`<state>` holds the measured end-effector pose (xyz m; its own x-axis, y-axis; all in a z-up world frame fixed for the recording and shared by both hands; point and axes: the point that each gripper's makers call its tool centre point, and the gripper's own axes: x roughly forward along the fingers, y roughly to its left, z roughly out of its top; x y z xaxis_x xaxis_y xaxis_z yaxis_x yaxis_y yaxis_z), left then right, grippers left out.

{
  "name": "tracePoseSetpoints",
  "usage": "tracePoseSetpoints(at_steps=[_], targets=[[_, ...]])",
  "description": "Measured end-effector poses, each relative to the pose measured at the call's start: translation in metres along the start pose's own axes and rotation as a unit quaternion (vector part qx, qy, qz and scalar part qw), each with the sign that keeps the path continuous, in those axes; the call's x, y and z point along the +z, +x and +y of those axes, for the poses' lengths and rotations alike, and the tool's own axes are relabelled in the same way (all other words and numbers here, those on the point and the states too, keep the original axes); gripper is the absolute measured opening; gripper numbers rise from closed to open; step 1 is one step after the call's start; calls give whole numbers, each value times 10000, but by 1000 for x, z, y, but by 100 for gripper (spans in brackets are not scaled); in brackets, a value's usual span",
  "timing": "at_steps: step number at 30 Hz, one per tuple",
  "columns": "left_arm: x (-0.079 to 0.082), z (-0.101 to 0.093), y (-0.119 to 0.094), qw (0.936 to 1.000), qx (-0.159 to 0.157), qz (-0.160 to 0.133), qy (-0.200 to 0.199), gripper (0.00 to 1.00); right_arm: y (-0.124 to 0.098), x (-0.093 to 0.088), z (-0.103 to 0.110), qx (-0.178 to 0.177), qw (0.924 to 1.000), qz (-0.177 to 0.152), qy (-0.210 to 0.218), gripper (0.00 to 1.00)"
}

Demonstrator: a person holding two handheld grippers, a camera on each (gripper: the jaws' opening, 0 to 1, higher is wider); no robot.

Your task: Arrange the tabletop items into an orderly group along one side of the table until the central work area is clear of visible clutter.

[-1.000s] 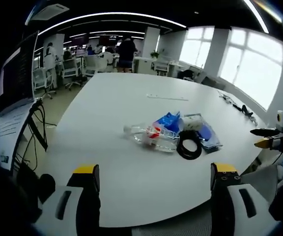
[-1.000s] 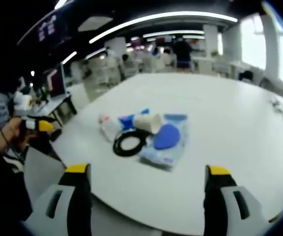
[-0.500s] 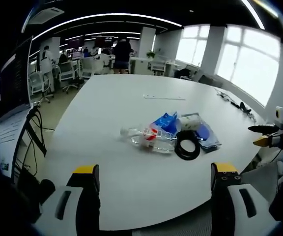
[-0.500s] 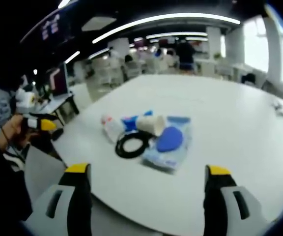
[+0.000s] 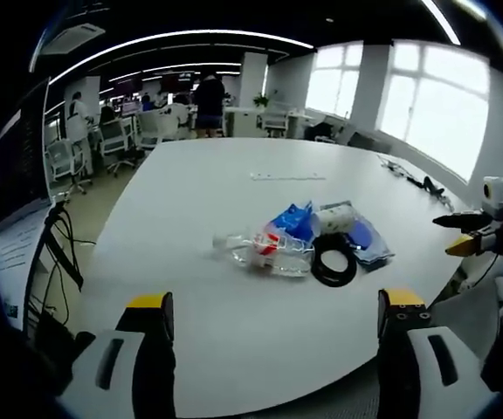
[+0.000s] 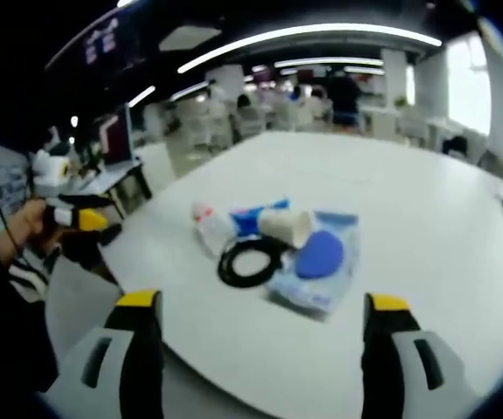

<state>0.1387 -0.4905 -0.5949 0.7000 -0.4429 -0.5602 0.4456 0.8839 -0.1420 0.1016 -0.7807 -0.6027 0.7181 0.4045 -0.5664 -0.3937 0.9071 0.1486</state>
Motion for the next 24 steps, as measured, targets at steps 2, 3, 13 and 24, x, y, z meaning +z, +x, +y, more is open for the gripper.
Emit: tracePoseSetpoints(at_steps=[2,3,13,24], targets=[[-1,1,1,10000,-16,14,-26,97,4,3,2,11,10000,-11,-25,93],[-2,1,2,10000,-21,27,-37,97,5,4,3,24,10000,-14,-40,93],[5,0,4,9998,-89,-120,103,99,21,15,16,250,9995,-8,-213,92],[2,0,9,9998,-137,-57,112,99,41,26,31,561,9980,-4,-305,92]])
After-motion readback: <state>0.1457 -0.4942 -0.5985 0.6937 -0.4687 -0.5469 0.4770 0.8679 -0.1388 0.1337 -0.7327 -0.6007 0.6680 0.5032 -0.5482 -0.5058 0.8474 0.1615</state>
